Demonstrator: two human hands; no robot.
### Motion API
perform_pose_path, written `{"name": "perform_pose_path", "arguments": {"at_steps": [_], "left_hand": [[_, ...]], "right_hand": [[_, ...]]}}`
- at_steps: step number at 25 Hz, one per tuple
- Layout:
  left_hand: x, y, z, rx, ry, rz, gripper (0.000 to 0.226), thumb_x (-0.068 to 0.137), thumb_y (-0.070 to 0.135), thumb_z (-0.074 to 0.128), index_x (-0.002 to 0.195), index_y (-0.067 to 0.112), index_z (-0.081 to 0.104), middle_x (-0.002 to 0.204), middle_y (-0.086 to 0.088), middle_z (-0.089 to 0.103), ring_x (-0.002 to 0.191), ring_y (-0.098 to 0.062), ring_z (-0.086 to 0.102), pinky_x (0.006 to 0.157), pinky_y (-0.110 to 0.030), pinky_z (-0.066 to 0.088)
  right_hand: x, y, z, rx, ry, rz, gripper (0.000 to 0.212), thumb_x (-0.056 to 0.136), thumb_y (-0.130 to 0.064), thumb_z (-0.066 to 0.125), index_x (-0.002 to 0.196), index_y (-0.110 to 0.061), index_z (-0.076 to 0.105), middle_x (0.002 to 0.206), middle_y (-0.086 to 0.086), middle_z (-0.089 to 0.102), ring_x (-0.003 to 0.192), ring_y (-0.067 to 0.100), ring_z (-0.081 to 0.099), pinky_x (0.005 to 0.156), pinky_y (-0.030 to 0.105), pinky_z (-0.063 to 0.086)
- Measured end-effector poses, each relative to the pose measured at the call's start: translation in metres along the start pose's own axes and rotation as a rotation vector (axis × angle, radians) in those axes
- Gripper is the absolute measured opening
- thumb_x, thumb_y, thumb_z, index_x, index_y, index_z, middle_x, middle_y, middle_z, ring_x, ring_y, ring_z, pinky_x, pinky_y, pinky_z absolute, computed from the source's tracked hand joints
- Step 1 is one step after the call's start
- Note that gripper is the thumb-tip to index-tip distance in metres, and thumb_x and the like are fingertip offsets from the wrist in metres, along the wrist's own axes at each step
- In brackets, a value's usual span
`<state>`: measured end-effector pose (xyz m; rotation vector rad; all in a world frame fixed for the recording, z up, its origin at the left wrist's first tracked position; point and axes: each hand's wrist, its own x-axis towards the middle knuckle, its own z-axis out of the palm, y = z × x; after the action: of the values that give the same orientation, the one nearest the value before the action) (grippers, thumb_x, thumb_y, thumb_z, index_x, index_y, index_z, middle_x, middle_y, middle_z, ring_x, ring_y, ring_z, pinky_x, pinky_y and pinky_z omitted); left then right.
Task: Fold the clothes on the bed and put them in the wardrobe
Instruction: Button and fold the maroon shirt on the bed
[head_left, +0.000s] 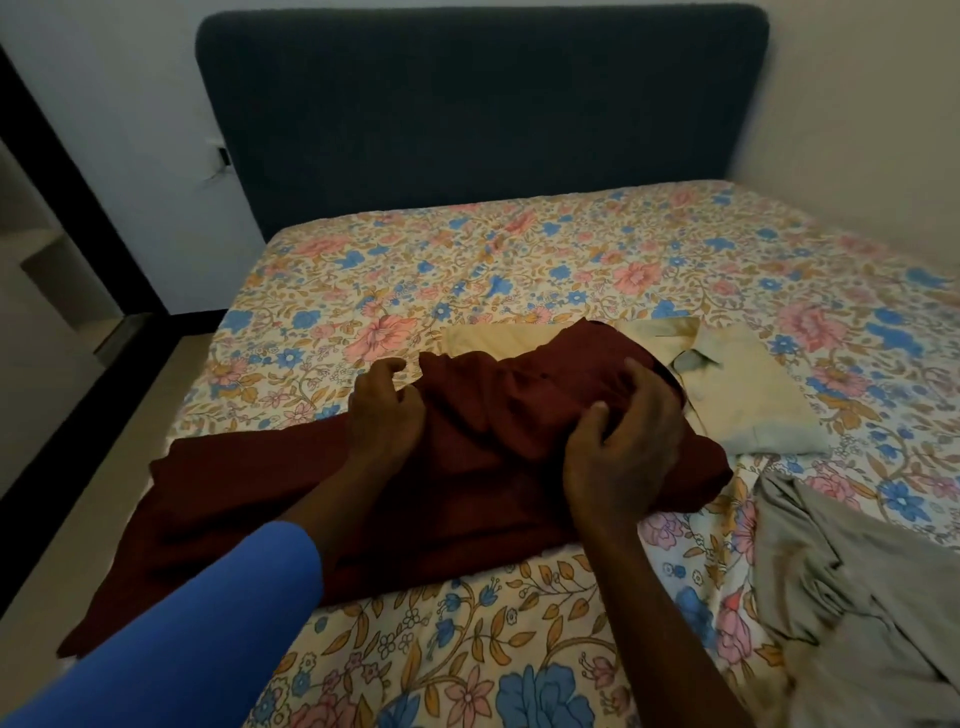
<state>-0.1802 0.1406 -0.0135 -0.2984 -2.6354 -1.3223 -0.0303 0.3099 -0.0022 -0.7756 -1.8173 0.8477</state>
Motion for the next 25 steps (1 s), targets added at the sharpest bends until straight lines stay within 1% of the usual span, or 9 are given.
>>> {"name": "perform_pose_path", "arguments": {"at_steps": [3, 6, 8, 10, 13, 15, 19, 23, 25], "left_hand": [[0.017, 0.005, 0.0, 0.087, -0.13, -0.124, 0.045, 0.107, 0.047, 0.041, 0.125, 0.012, 0.064, 0.122, -0.008, 0.067, 0.11, -0.028, 0.062, 0.086, -0.034, 0.04], [0.069, 0.027, 0.002, 0.087, -0.298, -0.408, 0.091, 0.089, 0.082, 0.041, 0.129, 0.003, 0.06, 0.124, -0.014, 0.066, 0.104, -0.032, 0.065, 0.089, -0.038, 0.047], [0.093, 0.041, 0.01, 0.073, -0.46, -0.473, 0.064, 0.09, 0.053, 0.07, 0.124, 0.0, 0.059, 0.116, -0.015, 0.066, 0.089, -0.027, 0.065, 0.083, -0.037, 0.053], [0.113, 0.048, 0.022, 0.151, -0.458, -0.424, 0.034, 0.089, 0.022, 0.076, 0.111, 0.0, 0.061, 0.109, -0.015, 0.067, 0.086, -0.024, 0.065, 0.082, -0.036, 0.058], [0.116, 0.048, 0.027, 0.2, -0.269, -0.297, 0.016, 0.083, 0.016, 0.072, 0.094, 0.005, 0.066, 0.093, -0.009, 0.067, 0.077, -0.022, 0.063, 0.063, -0.032, 0.048], [0.113, 0.049, 0.024, 0.206, -0.171, -0.185, 0.009, 0.084, 0.019, 0.076, 0.09, 0.014, 0.071, 0.088, -0.001, 0.068, 0.08, -0.019, 0.064, 0.064, -0.03, 0.045], [0.113, 0.051, 0.004, -0.238, 0.043, -0.261, 0.017, 0.077, 0.014, 0.088, 0.083, 0.022, 0.074, 0.089, 0.005, 0.07, 0.085, -0.013, 0.069, 0.079, -0.033, 0.061], [0.132, 0.074, -0.039, -0.862, 0.33, -0.322, 0.027, 0.082, -0.011, 0.068, 0.1, 0.008, 0.075, 0.096, -0.004, 0.073, 0.083, -0.016, 0.075, 0.077, -0.037, 0.064], [0.118, 0.092, -0.059, -1.244, 0.203, -0.269, 0.038, 0.078, -0.019, 0.051, 0.104, 0.001, 0.071, 0.099, -0.01, 0.071, 0.096, -0.027, 0.072, 0.085, -0.041, 0.062]], "right_hand": [[-0.012, -0.007, 0.019, -0.28, -0.305, -0.355, 0.061, 0.1, -0.051, 0.05, 0.153, -0.022, 0.043, 0.156, 0.004, 0.045, 0.146, 0.025, 0.037, 0.113, 0.05, 0.031], [-0.037, 0.011, 0.042, -0.534, -0.516, -0.323, 0.081, 0.096, -0.067, 0.038, 0.162, -0.024, 0.025, 0.17, 0.008, 0.023, 0.156, 0.029, 0.018, 0.119, 0.057, 0.021], [-0.058, 0.02, 0.051, -0.53, -0.436, -0.231, 0.087, 0.094, -0.069, 0.039, 0.165, -0.023, 0.016, 0.172, 0.011, 0.013, 0.158, 0.032, 0.01, 0.122, 0.061, 0.014], [-0.071, 0.02, 0.062, -0.523, -0.331, -0.226, 0.088, 0.095, -0.067, 0.043, 0.165, -0.021, 0.018, 0.172, 0.014, 0.011, 0.159, 0.035, 0.007, 0.123, 0.063, 0.012], [-0.082, 0.023, 0.067, -0.557, -0.277, -0.281, 0.088, 0.096, -0.067, 0.045, 0.165, -0.02, 0.017, 0.172, 0.013, 0.008, 0.159, 0.035, 0.005, 0.124, 0.063, 0.012], [-0.081, 0.027, 0.069, -0.559, -0.26, -0.266, 0.089, 0.095, -0.067, 0.046, 0.165, -0.02, 0.017, 0.172, 0.012, 0.008, 0.159, 0.034, 0.005, 0.124, 0.062, 0.011], [-0.084, 0.029, 0.071, -0.543, -0.263, -0.256, 0.089, 0.096, -0.067, 0.047, 0.165, -0.02, 0.017, 0.172, 0.011, 0.009, 0.16, 0.031, 0.005, 0.125, 0.059, 0.012], [-0.085, 0.027, 0.067, -0.493, -0.212, -0.269, 0.087, 0.098, -0.066, 0.043, 0.165, -0.018, 0.017, 0.172, 0.013, 0.008, 0.16, 0.032, 0.004, 0.125, 0.06, 0.01], [-0.083, 0.026, 0.066, -0.423, -0.191, -0.228, 0.085, 0.098, -0.064, 0.044, 0.165, -0.017, 0.019, 0.172, 0.012, 0.01, 0.16, 0.03, 0.004, 0.126, 0.059, 0.011]]}}
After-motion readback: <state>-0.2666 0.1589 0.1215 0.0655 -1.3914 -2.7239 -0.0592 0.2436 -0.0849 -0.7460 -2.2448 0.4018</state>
